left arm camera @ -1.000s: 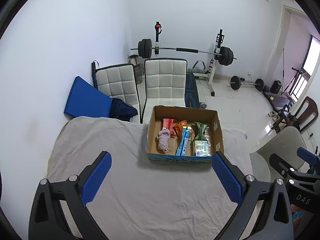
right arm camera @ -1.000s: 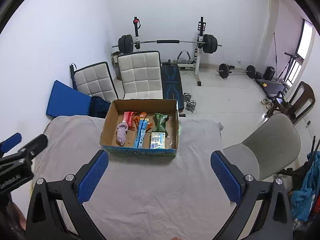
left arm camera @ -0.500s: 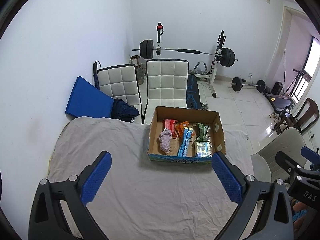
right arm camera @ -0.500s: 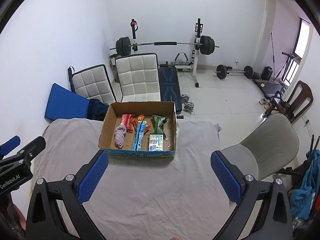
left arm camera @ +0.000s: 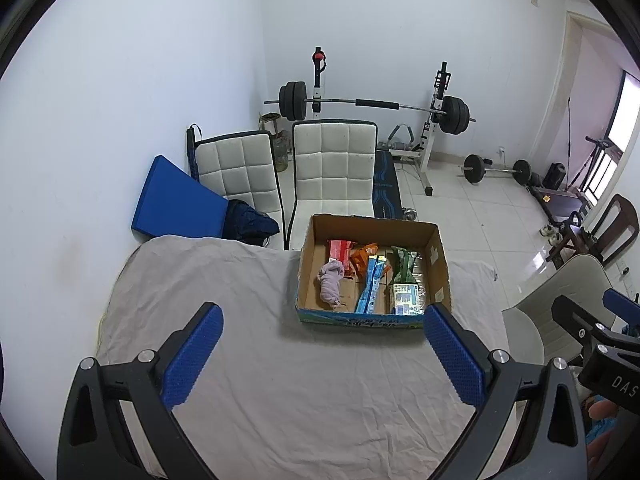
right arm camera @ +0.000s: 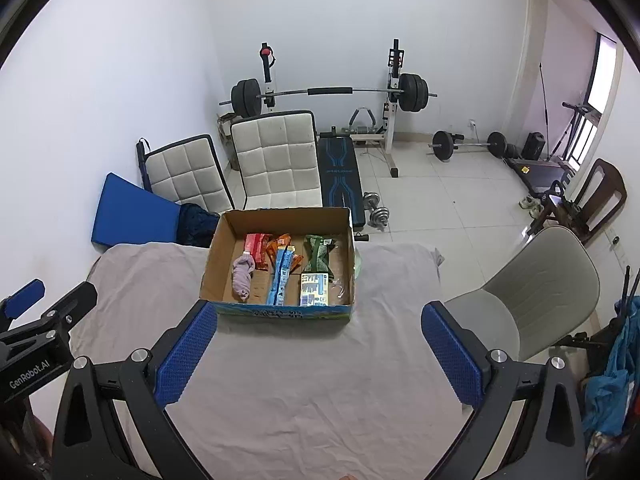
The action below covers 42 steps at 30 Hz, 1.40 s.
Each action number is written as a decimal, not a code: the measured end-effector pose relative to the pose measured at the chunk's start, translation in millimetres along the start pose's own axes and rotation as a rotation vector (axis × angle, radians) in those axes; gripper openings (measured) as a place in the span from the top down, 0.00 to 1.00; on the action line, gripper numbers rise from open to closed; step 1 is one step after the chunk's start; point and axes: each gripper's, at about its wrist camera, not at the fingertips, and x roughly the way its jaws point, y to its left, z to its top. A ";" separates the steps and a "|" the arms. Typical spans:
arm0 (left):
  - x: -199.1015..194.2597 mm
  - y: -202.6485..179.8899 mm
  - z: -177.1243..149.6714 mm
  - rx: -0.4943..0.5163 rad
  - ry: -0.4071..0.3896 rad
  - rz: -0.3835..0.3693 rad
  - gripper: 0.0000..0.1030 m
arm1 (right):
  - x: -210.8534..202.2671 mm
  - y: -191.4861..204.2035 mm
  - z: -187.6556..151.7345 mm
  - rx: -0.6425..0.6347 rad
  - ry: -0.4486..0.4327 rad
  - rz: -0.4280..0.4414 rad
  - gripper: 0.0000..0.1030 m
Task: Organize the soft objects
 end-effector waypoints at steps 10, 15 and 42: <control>1.5 -4.1 -3.0 0.005 0.006 0.001 0.00 | -1.1 0.4 -1.2 0.004 0.003 -0.004 0.00; 2.6 -5.8 -3.4 0.003 0.012 0.000 0.00 | -1.4 1.5 -0.9 0.000 0.004 -0.002 0.00; 9.5 -14.6 -4.6 -0.014 0.020 -0.013 0.00 | 17.5 -8.0 -4.8 0.001 0.024 -0.002 0.00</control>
